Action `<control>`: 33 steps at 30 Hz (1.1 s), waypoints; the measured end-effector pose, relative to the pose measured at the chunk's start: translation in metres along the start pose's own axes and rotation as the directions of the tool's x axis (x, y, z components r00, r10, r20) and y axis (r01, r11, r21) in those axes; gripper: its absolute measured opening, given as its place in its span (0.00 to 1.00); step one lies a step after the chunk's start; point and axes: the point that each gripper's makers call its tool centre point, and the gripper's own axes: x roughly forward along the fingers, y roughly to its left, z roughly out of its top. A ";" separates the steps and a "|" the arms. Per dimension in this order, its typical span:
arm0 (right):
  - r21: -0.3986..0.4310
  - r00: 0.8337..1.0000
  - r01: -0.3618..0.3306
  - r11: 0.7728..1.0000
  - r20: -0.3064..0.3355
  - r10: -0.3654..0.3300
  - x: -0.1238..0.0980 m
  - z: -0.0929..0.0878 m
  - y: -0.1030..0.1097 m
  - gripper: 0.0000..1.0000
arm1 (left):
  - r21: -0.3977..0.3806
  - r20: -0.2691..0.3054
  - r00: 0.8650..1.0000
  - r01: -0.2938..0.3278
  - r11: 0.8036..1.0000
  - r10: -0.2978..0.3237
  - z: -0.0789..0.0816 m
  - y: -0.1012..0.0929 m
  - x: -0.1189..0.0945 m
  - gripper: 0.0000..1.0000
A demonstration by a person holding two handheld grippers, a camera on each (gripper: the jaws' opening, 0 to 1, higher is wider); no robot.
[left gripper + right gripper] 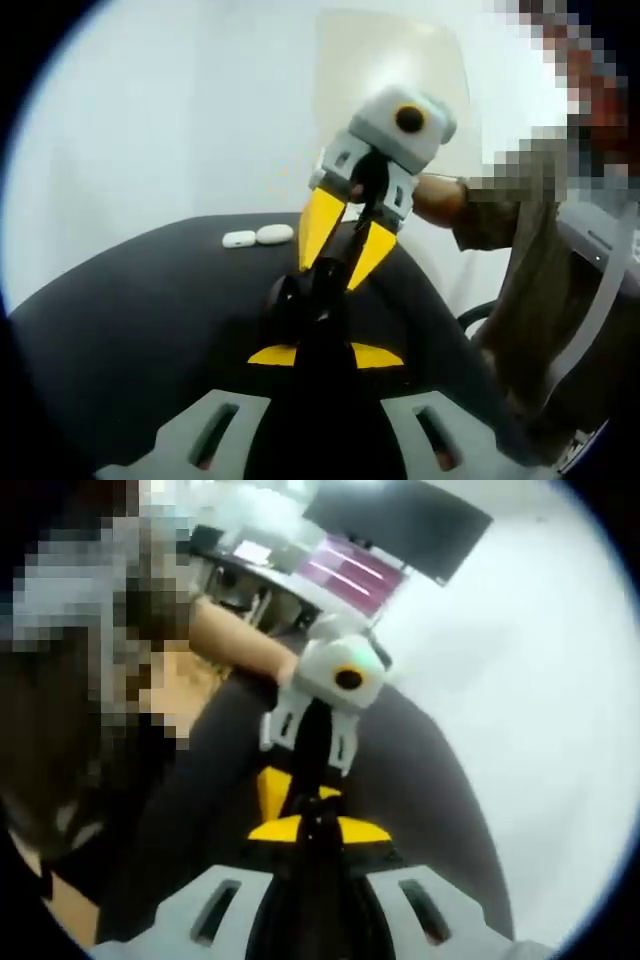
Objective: Pick up three earphones and place each one into its charging case using tactile feedback, ensure that each earphone is properly inserted and securely positioned inside the case.
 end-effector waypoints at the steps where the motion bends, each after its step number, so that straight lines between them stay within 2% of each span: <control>1: 0.003 1.000 0.001 1.000 0.004 -0.001 0.000 0.000 0.000 0.14 | -0.001 0.000 1.000 0.000 1.000 0.000 0.000 0.000 0.000 0.15; 5: 0.011 1.000 0.008 1.000 0.027 -0.008 0.005 -0.001 0.001 0.14 | 0.002 0.000 1.000 0.000 1.000 0.000 0.000 0.000 0.000 0.15; 9: 0.031 1.000 -0.001 1.000 0.024 0.000 0.003 -0.001 0.000 0.14 | 0.001 0.001 1.000 0.001 1.000 -0.001 0.000 -0.001 0.000 0.15; 22: 0.019 0.999 0.018 1.000 0.031 -0.018 -0.005 0.000 -0.007 0.17 | 0.001 0.001 1.000 0.002 1.000 -0.002 0.000 -0.001 0.000 0.15; 23: 0.026 0.999 0.024 0.999 0.039 -0.025 -0.008 0.001 -0.009 0.18 | 0.000 0.001 1.000 0.002 1.000 -0.002 0.000 0.000 0.000 0.15; 25: 0.105 0.996 0.025 0.994 0.083 -0.034 -0.012 0.004 -0.011 0.24 | 0.000 0.001 1.000 0.002 1.000 -0.002 0.000 0.000 0.000 0.15; 27: 0.213 0.993 -0.005 0.977 0.119 -0.021 -0.016 0.000 -0.010 0.27 | 0.001 0.001 1.000 0.001 1.000 -0.001 0.000 0.000 0.000 0.15; 29: 0.339 0.989 -0.028 0.940 0.149 -0.025 -0.015 -0.017 -0.011 0.27 | 0.002 0.002 1.000 0.001 1.000 -0.001 0.000 0.000 0.000 0.15; 31: 0.446 0.985 -0.063 0.893 0.170 -0.015 -0.009 -0.032 -0.007 0.26 | 0.005 0.002 1.000 -0.001 1.000 0.001 0.000 -0.001 0.000 0.15; 32: 0.482 0.982 -0.078 0.873 0.186 -0.015 -0.007 -0.035 -0.005 0.25 | 0.005 0.002 1.000 -0.002 1.000 0.002 0.000 -0.001 0.000 0.15; 33: 0.529 0.974 -0.116 0.841 0.226 -0.007 -0.004 -0.035 -0.002 0.25 | 0.004 0.001 1.000 -0.002 1.000 0.002 0.000 -0.001 0.000 0.15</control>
